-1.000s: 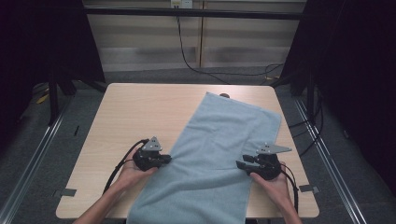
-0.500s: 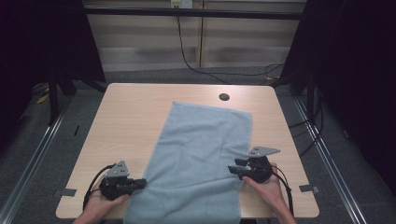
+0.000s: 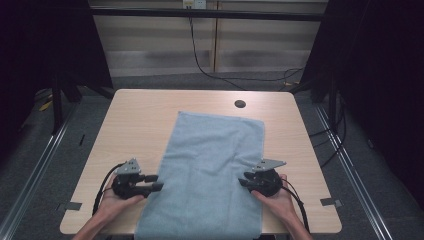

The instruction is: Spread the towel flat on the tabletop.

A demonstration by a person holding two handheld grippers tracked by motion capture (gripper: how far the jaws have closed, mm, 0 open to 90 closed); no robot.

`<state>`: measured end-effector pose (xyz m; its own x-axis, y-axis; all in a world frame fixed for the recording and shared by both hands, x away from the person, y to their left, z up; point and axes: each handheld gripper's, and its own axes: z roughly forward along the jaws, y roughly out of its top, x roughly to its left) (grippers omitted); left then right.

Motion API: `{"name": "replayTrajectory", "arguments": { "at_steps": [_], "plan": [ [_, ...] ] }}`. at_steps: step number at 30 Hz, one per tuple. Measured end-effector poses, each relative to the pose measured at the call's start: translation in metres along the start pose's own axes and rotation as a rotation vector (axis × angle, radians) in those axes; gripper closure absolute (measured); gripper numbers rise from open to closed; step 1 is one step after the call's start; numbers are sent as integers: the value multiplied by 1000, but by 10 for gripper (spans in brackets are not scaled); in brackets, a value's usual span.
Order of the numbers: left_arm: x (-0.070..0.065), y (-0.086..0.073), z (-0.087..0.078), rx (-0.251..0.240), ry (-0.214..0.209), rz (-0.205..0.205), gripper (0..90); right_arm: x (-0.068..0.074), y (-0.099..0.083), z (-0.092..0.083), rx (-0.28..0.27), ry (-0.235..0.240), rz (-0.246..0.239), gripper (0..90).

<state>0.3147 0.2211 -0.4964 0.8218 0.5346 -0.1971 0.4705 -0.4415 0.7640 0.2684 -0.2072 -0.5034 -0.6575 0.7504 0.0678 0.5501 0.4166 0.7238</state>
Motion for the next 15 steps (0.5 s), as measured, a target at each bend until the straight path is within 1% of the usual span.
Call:
{"name": "replayTrajectory", "arguments": {
  "at_steps": [1, 2, 3, 4, 5, 6, 7, 8, 11, 12, 13, 15],
  "plan": [
    [5, 5, 6, 10, -10, -9, 541, -1, 1, 2, -3, 5, 3, 693],
    [8, 9, 11, 3, 18, 1, 538, -2, 2, 3, -5, 5, 9, 700],
    [10, 13, 18, 16, 50, 16, 535, -2, 4, 5, -8, 8, 9, 709],
    [11, 14, 25, 27, 57, 23, 528, -3, 6, 7, -7, 10, 6, 714],
    [11, 13, 29, 18, 81, 34, 532, -3, 7, 8, -3, 11, 10, 722],
    [10, 13, 31, 13, 91, 49, 546, -4, 9, 9, 0, 16, 3, 733],
    [9, 14, 31, 26, 108, 70, 563, -4, 10, 11, 0, 17, 3, 740],
    [7, 13, 30, 39, 122, 98, 617, -5, 10, 11, -1, 19, 8, 745],
    [7, 7, 22, 36, 97, 78, 753, -6, 10, 13, -14, 22, 19, 752],
    [6, 3, 19, 26, 80, 58, 788, -5, 11, 12, -8, 19, 18, 763],
    [6, -1, 14, 20, 68, 51, 803, -4, 10, 12, -3, 25, 15, 781],
    [0, -10, 6, 14, 59, 49, 808, -2, 9, 10, -1, 44, 13, 796]
  ]
}}
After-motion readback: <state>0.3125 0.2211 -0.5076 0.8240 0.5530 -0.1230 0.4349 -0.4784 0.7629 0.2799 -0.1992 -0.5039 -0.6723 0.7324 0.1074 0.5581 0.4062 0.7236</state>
